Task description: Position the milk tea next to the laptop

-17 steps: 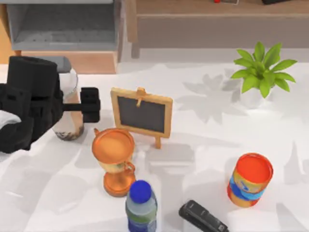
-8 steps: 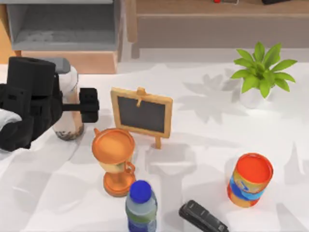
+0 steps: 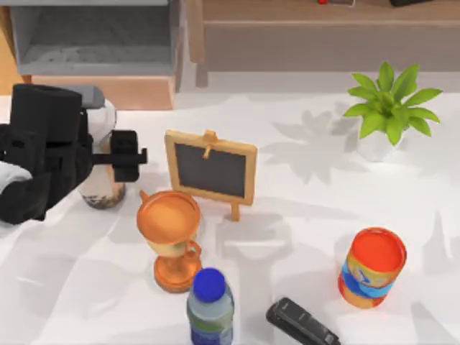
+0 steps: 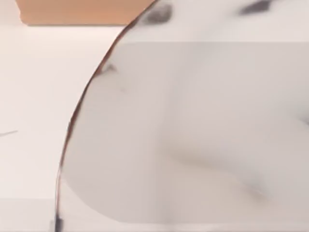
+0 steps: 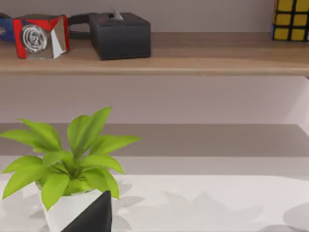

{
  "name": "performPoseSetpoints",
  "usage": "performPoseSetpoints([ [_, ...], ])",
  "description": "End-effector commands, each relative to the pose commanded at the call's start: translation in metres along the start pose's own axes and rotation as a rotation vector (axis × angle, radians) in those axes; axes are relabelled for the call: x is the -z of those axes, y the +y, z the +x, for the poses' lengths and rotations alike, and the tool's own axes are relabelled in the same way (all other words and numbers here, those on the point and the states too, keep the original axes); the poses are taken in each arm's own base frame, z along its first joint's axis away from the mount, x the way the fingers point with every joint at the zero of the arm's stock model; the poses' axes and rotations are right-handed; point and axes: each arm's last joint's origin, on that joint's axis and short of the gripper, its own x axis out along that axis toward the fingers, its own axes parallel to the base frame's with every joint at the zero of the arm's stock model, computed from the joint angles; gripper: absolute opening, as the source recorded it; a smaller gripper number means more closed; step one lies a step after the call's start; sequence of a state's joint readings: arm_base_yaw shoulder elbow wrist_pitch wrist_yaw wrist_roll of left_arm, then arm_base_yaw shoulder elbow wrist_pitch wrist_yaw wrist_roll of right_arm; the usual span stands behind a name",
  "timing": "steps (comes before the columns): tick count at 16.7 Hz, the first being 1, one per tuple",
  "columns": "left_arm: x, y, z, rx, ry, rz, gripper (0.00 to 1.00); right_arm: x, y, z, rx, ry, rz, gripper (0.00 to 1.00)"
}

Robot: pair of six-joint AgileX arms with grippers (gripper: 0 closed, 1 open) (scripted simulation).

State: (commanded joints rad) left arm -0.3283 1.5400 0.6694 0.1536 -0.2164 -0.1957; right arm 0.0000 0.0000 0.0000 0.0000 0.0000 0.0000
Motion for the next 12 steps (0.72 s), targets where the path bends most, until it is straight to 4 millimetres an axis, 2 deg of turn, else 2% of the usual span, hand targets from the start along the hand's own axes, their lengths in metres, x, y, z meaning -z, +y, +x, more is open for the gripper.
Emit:
performPoseSetpoints([
  [4, 0.0000, 0.0000, 0.0000, 0.000, 0.000, 0.000, 0.02, 0.0000, 0.0000, 0.0000, 0.000, 0.000, 0.000, 1.00],
  [12, 0.0000, 0.0000, 0.0000, 0.000, 0.000, 0.000, 0.00, 0.0000, 0.0000, 0.0000, 0.000, 0.000, 0.000, 1.00],
])
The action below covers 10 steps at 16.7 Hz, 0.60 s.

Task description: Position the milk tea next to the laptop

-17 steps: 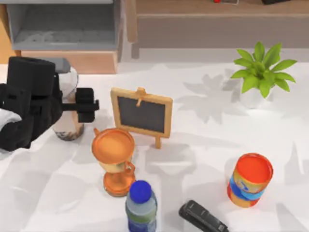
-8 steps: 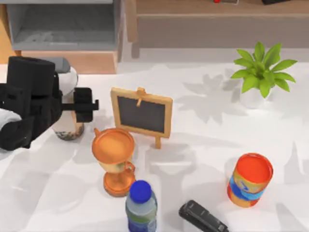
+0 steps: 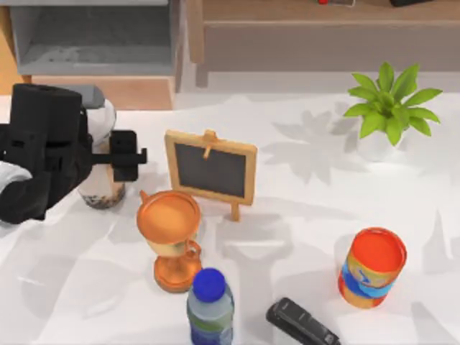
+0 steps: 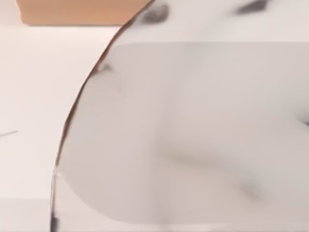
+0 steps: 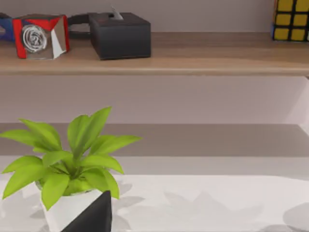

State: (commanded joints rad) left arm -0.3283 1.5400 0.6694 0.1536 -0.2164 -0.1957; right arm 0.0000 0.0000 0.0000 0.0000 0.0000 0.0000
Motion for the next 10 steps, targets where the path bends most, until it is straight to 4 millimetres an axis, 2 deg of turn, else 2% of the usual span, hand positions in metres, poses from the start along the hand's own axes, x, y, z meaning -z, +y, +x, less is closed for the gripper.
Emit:
performPoseSetpoints([
  [10, -0.0062, -0.0003, -0.0057, 0.000, 0.004, 0.004, 0.00, 0.0000, 0.0000, 0.0000, 0.000, 0.000, 0.000, 1.00],
])
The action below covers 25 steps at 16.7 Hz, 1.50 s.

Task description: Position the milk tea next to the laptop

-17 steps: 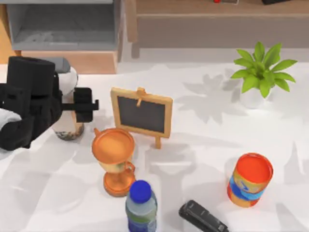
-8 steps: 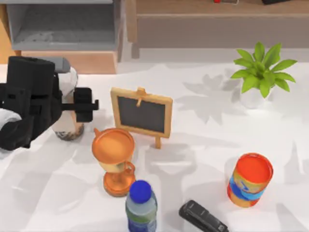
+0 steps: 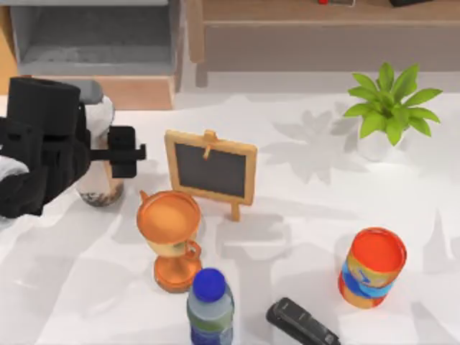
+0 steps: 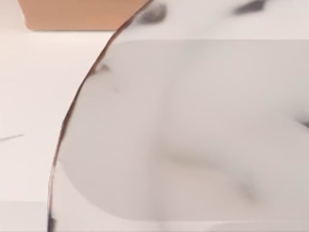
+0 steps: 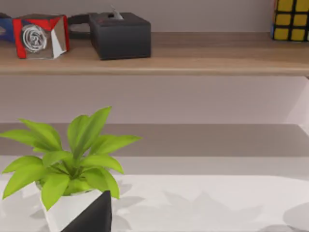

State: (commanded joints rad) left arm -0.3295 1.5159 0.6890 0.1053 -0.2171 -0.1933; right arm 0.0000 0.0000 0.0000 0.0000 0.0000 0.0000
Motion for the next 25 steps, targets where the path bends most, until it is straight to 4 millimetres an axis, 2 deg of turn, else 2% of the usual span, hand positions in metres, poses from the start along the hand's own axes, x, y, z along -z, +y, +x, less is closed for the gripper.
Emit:
performPoseSetpoints([
  [1, 0.000, 0.000, 0.000, 0.000, 0.000, 0.000, 0.00, 0.000, 0.000, 0.000, 0.000, 0.000, 0.000, 1.00],
  [5, -0.026, 0.006, -0.013, 0.015, -0.111, -0.024, 0.00, 0.000, 0.000, 0.000, 0.000, 0.000, 0.000, 1.00],
  [11, -0.041, 0.037, -0.032, 0.010, -0.168, -0.023, 0.00, 0.000, 0.000, 0.000, 0.000, 0.000, 0.000, 1.00],
  [19, -0.026, 0.087, -0.049, -0.008, -0.101, -0.001, 0.00, 0.000, 0.000, 0.000, 0.000, 0.000, 0.000, 1.00],
  [25, -0.008, 0.113, -0.059, -0.007, -0.033, 0.000, 0.00, 0.000, 0.000, 0.000, 0.000, 0.000, 0.000, 1.00],
])
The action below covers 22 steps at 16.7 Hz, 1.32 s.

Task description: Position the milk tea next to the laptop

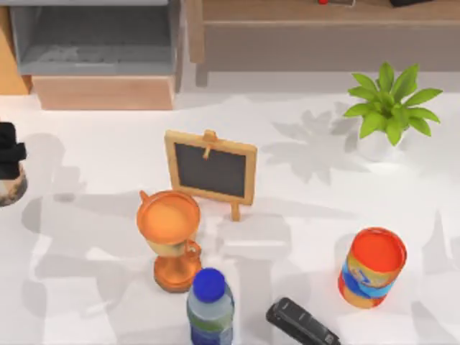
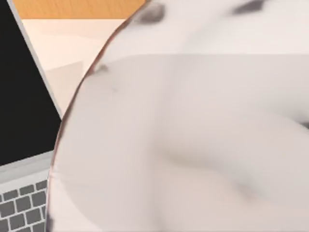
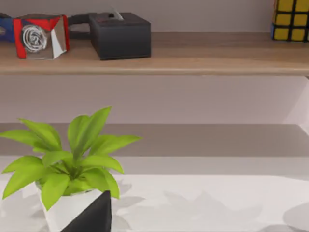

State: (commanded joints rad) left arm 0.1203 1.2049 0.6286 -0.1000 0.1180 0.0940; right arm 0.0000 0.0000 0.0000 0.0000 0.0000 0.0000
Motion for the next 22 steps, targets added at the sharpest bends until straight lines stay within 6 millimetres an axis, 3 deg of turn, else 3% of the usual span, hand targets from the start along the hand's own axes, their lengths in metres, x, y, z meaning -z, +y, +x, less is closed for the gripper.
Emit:
performPoseSetpoints([
  [5, 0.0075, 0.0084, -0.0038, 0.004, 0.026, -0.003, 0.00, 0.0000, 0.0000, 0.0000, 0.000, 0.000, 0.000, 1.00],
  [22, 0.0043, 0.0099, 0.0000, -0.006, -0.051, 0.008, 0.00, 0.0000, 0.0000, 0.0000, 0.000, 0.000, 0.000, 1.00],
])
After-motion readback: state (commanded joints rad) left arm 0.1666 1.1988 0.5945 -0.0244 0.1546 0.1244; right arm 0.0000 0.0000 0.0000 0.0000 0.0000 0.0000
